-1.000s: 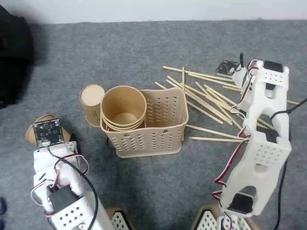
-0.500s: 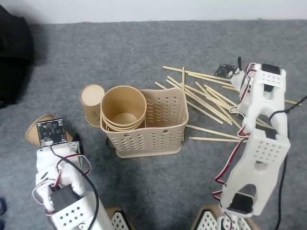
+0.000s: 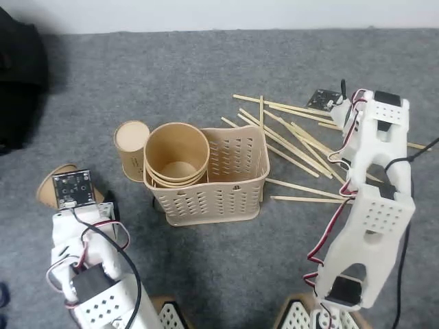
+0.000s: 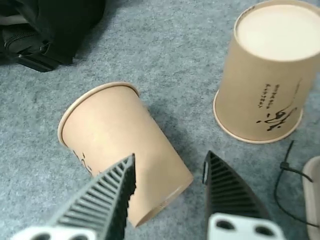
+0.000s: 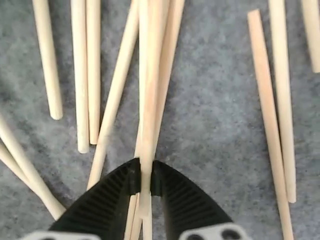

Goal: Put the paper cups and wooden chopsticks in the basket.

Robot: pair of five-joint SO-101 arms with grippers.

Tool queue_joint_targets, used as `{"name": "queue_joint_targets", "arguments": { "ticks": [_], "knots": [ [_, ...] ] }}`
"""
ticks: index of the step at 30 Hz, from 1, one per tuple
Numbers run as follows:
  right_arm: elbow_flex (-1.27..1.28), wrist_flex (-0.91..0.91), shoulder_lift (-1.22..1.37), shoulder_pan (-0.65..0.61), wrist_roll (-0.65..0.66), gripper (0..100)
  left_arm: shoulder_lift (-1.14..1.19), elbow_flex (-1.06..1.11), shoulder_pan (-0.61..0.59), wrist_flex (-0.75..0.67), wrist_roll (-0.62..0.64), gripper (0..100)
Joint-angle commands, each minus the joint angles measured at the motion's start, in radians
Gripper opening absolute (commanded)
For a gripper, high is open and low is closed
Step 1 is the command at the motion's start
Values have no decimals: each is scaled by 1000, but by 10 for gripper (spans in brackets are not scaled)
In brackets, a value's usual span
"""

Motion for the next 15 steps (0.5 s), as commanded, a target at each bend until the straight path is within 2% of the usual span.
{"name": "queue_joint_targets", "arguments": {
  "ticks": [1,12,15],
  "knots": [
    [-48,-19,-58,-18,20,7,-15,-10,8,-2,5,207],
    [-60,142,-332,-15,-2,7,-15,-10,8,-3,5,207],
    [-61,154,-426,-16,-80,7,-15,-10,8,-3,5,207]
  ]
}}
